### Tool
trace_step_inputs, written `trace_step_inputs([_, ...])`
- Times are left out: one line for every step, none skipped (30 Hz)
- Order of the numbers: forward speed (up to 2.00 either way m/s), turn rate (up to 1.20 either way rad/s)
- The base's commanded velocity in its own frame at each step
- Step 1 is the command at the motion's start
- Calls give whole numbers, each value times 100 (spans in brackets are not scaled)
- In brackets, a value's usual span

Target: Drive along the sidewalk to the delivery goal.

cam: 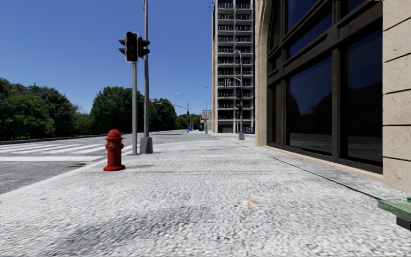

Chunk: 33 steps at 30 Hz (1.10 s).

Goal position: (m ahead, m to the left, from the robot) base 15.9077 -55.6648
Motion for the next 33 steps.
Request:
trace_step_inputs([200, 0])
trace_step_inputs([200, 0])
trace_step_inputs([200, 0])
trace_step_inputs([200, 0])
trace_step_inputs([200, 0])
trace_step_inputs([200, 0])
trace_step_inputs([200, 0])
trace_step_inputs([200, 0])
trace_step_inputs([200, 0])
trace_step_inputs([200, 0])
trace_step_inputs([200, 0])
trace_step_inputs([200, 0])
trace_step_inputs([200, 0])
trace_step_inputs([200, 0])
trace_step_inputs([200, 0])
trace_step_inputs([200, 0])
trace_step_inputs([200, 0])
trace_step_inputs([200, 0])
trace_step_inputs([200, 0])
trace_step_inputs([200, 0])
trace_step_inputs([200, 0])
trace_step_inputs([200, 0])
trace_step_inputs([200, 0])
trace_step_inputs([200, 0])
trace_step_inputs([200, 0])
trace_step_inputs([200, 0])
trace_step_inputs([200, 0])
trace_step_inputs([200, 0])
trace_step_inputs([200, 0])
trace_step_inputs([200, 0])
trace_step_inputs([200, 0])
trace_step_inputs([200, 0])
trace_step_inputs([200, 0])
